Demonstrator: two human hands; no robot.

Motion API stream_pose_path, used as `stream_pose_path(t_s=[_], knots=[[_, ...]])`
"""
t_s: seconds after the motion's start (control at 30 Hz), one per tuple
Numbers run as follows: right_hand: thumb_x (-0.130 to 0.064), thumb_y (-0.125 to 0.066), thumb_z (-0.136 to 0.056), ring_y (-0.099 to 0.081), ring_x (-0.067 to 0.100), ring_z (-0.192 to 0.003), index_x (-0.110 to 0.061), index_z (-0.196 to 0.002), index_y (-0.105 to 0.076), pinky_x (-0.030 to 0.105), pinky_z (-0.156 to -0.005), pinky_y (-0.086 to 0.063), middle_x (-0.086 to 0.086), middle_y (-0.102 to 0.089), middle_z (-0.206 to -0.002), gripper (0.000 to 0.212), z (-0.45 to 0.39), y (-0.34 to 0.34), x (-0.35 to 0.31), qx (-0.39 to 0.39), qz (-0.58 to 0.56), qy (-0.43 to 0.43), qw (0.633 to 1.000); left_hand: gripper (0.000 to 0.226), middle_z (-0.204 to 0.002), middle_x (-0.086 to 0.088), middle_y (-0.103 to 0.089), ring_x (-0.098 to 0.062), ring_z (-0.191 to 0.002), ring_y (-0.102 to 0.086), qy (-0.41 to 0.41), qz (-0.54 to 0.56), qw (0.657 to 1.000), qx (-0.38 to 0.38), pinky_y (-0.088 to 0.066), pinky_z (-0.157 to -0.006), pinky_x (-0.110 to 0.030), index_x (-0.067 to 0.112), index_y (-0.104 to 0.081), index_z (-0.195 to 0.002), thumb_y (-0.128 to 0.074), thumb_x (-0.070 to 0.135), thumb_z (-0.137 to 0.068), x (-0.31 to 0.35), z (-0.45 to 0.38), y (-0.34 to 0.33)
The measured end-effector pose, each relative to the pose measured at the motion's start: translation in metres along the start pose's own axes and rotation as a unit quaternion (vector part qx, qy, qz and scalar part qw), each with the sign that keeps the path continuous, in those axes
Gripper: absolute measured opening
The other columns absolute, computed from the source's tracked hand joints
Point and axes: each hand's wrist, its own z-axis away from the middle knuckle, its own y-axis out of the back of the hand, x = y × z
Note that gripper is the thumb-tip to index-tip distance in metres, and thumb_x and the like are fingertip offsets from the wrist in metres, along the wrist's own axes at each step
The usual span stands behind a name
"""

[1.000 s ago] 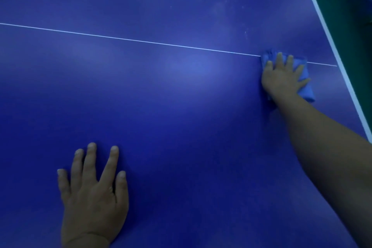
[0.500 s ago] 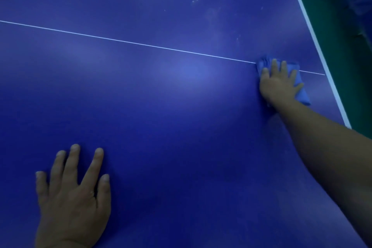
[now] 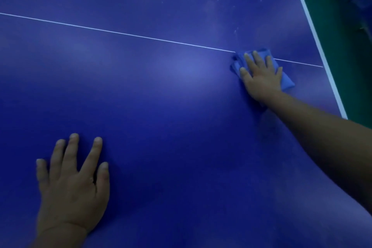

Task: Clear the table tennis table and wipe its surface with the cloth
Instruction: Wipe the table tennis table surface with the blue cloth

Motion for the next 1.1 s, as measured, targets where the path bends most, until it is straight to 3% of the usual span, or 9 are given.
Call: stream_pose_path(t_s=[0.2,0.27,0.37,0.5,0.6,0.77,0.87,1.0,1.1], knots=[[-0.054,-0.033,-0.101,-0.018,0.039,-0.15,-0.033,-0.151,-0.038,0.07,-0.114,-0.012,0.001,-0.029,-0.162,0.055,0.214,-0.023,0.004,-0.018,0.04,0.39,0.92,0.063,-0.16,-0.015,-0.026,-0.033,-0.149,-0.014,0.005,-0.02,1.0,-0.013,-0.012,-0.113,-0.061,0.028,-0.037,-0.151,-0.023,0.055,-0.096,0.002,-0.001,0.003],[-0.056,-0.034,-0.101,-0.019,0.038,-0.15,-0.035,-0.15,-0.04,0.068,-0.115,-0.012,0.0,-0.028,-0.162,0.054,0.216,-0.018,0.021,-0.044,0.046,0.443,0.894,0.063,-0.161,-0.014,-0.024,-0.033,-0.149,-0.012,0.005,-0.023,1.0,-0.02,-0.012,-0.114,-0.062,0.029,-0.035,-0.152,-0.022,0.055,-0.095,0.002,0.0,0.003],[-0.06,-0.031,-0.095,-0.026,0.036,-0.147,-0.035,-0.151,-0.033,0.076,-0.106,-0.022,0.0,-0.034,-0.159,0.061,0.123,-0.015,0.035,0.014,0.042,0.28,0.959,0.063,-0.16,-0.015,-0.025,-0.033,-0.149,-0.012,-0.002,-0.011,1.0,-0.003,-0.01,-0.115,-0.062,0.027,-0.035,-0.152,-0.022,0.054,-0.096,0.004,0.0,0.005],[-0.062,-0.021,-0.093,-0.007,0.025,-0.153,-0.038,-0.156,-0.022,0.065,-0.117,-0.005,-0.011,-0.014,-0.166,0.067,0.03,0.001,0.042,0.008,0.001,0.007,1.0,0.063,-0.162,-0.014,-0.021,-0.031,-0.151,-0.008,-0.01,0.0,1.0,0.012,-0.001,-0.118,-0.057,0.027,-0.033,-0.153,-0.021,0.053,-0.097,0.006,0.004,0.005],[-0.061,-0.022,-0.093,-0.009,0.028,-0.153,-0.037,-0.156,-0.023,0.067,-0.116,-0.006,-0.01,-0.016,-0.165,0.067,0.051,-0.004,0.031,0.015,0.014,0.031,0.999,0.064,-0.162,-0.014,-0.02,-0.03,-0.152,-0.005,-0.014,0.01,1.0,0.013,0.003,-0.119,-0.054,0.027,-0.033,-0.153,-0.021,0.053,-0.097,0.006,0.005,0.008],[-0.055,-0.035,-0.099,-0.019,0.038,-0.15,-0.034,-0.151,-0.036,0.071,-0.112,-0.016,0.0,-0.029,-0.162,0.056,0.236,-0.021,0.034,-0.004,0.042,0.346,0.937,0.066,-0.162,-0.016,-0.021,-0.03,-0.151,-0.005,-0.012,0.021,1.0,0.011,0.005,-0.119,-0.053,0.025,-0.035,-0.153,-0.021,0.053,-0.095,0.009,0.005,0.011],[-0.057,-0.032,-0.1,-0.021,0.038,-0.149,-0.033,-0.149,-0.041,0.07,-0.113,-0.016,0.002,-0.029,-0.162,0.055,0.236,-0.015,0.05,-0.036,0.057,0.449,0.891,0.065,-0.162,-0.015,-0.02,-0.03,-0.152,-0.004,-0.017,0.019,1.0,0.01,0.005,-0.119,-0.052,0.026,-0.034,-0.153,-0.021,0.053,-0.095,0.01,0.006,0.012],[-0.064,-0.026,-0.091,-0.021,0.033,-0.149,-0.037,-0.152,-0.032,0.071,-0.111,-0.018,-0.003,-0.029,-0.162,0.067,0.126,-0.011,0.043,0.017,0.024,0.146,0.989,0.067,-0.164,-0.012,-0.015,-0.026,-0.152,0.001,-0.011,0.034,0.999,0.01,0.009,-0.12,-0.05,0.027,-0.03,-0.155,-0.019,0.053,-0.094,0.012,0.007,0.012],[-0.067,-0.016,-0.087,-0.009,0.027,-0.152,-0.038,-0.155,-0.026,0.062,-0.117,-0.006,-0.011,-0.018,-0.165,0.074,0.121,-0.011,0.034,0.019,0.007,0.045,0.999,0.068,-0.165,-0.011,-0.012,-0.024,-0.152,0.003,-0.01,0.039,0.999,0.01,0.01,-0.12,-0.05,0.028,-0.028,-0.155,-0.017,0.054,-0.094,0.013,0.008,0.013]])
